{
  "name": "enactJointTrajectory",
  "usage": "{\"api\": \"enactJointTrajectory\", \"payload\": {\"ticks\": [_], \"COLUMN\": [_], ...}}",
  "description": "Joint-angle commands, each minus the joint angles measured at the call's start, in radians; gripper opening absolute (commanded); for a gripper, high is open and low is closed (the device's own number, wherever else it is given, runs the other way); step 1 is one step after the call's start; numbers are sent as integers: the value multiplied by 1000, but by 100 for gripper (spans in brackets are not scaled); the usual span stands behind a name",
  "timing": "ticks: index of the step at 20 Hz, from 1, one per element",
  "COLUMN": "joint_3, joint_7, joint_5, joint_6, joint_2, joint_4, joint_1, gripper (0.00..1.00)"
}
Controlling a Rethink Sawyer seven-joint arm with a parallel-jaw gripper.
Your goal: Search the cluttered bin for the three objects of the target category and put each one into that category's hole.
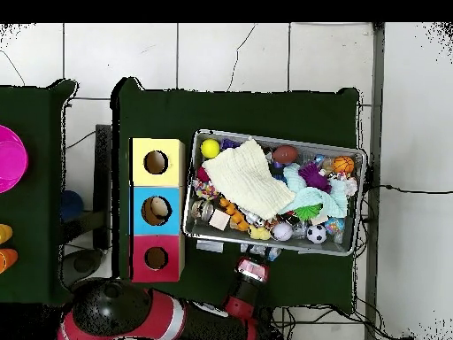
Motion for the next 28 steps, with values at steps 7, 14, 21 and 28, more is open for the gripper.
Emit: {"api": "enactJointTrajectory", "payload": {"ticks": [7, 14, 21, 28], "joint_3": [164, 169, 176, 178], "joint_7": [142, 127, 121, 110], "joint_5": [-170, -157, -140, -137], "joint_6": [138, 128, 126, 139], "joint_2": [44, 41, 36, 18], "joint_4": [-49, -43, -34, -13], "joint_1": [-96, -98, -95, -83], "gripper": [100, 100, 0, 0]}}
